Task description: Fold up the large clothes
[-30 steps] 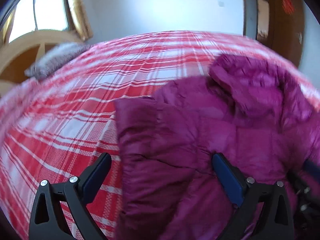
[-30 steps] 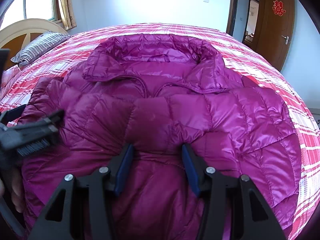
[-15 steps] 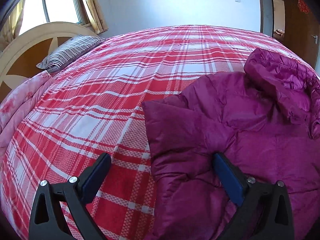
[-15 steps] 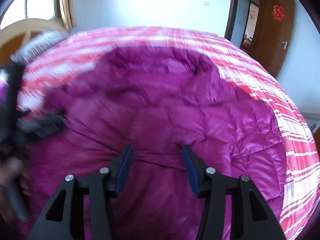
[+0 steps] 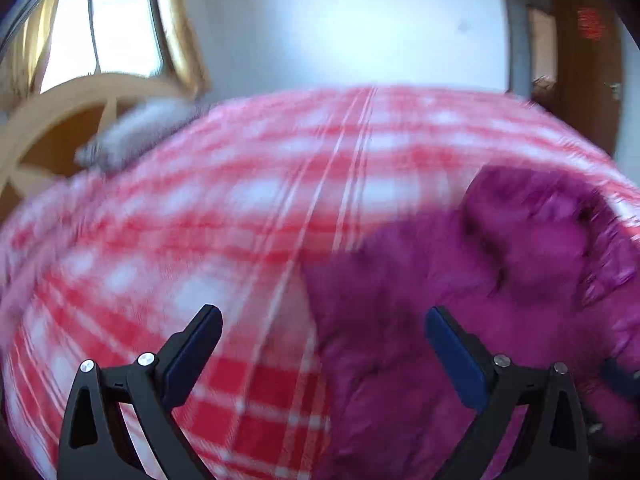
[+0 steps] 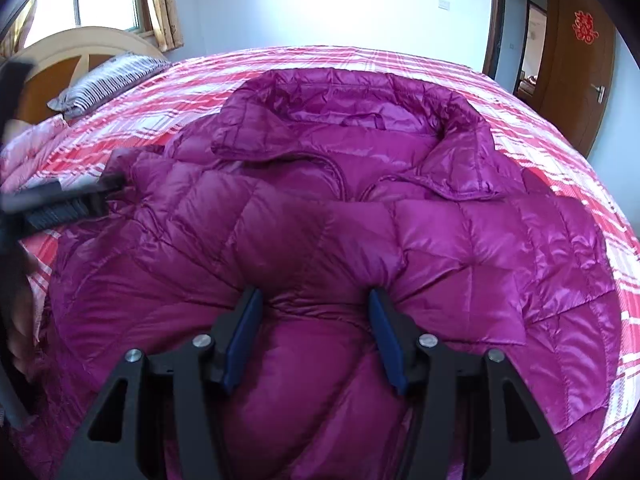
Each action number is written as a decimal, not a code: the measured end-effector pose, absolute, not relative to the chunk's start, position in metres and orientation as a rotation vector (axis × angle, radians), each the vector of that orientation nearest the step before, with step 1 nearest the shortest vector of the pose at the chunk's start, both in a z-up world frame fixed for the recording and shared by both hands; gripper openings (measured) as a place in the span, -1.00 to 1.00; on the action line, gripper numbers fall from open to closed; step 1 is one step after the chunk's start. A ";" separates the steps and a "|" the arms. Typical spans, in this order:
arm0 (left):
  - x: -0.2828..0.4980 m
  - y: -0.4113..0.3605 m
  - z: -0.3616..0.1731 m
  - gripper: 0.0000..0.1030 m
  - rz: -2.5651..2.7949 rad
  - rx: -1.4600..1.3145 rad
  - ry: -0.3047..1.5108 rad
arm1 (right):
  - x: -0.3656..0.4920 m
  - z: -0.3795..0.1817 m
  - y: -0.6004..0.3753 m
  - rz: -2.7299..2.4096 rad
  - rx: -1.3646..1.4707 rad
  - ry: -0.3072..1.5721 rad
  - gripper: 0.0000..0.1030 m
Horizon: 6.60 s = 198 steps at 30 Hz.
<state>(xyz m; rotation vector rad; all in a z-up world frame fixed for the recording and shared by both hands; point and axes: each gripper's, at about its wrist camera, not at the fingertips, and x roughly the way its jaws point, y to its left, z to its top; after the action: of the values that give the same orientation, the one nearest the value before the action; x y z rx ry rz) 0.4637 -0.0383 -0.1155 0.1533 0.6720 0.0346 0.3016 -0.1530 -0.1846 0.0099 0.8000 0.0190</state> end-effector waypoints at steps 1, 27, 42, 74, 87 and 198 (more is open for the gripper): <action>0.466 -0.047 -0.105 0.98 0.003 0.171 0.653 | 0.301 -0.185 -0.153 0.020 0.011 0.797 0.13; 0.544 -0.196 -0.121 -0.79 -0.397 0.550 0.602 | 0.299 -0.184 -0.163 0.055 0.069 0.769 0.16; 0.514 -0.178 -0.166 -0.79 -0.421 0.555 0.574 | 0.283 -0.146 -0.218 0.103 0.315 0.693 0.11; 0.523 -0.155 -0.106 0.42 -0.349 0.322 0.506 | 0.408 -0.160 -0.300 -0.075 0.175 0.904 -0.02; 0.547 -0.167 -0.170 0.42 -0.274 0.461 0.670 | 0.402 -0.100 -0.313 -0.061 0.316 0.692 0.08; 0.455 -0.082 -0.098 0.83 -0.247 0.227 0.628 | 0.321 -0.116 -0.323 -0.007 0.181 0.816 0.58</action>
<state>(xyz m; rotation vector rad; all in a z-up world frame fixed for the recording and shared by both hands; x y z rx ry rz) 0.4551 -0.0815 -0.0981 0.2265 0.6275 -0.2466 0.3205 -0.3234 -0.1165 0.1806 0.8163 -0.0070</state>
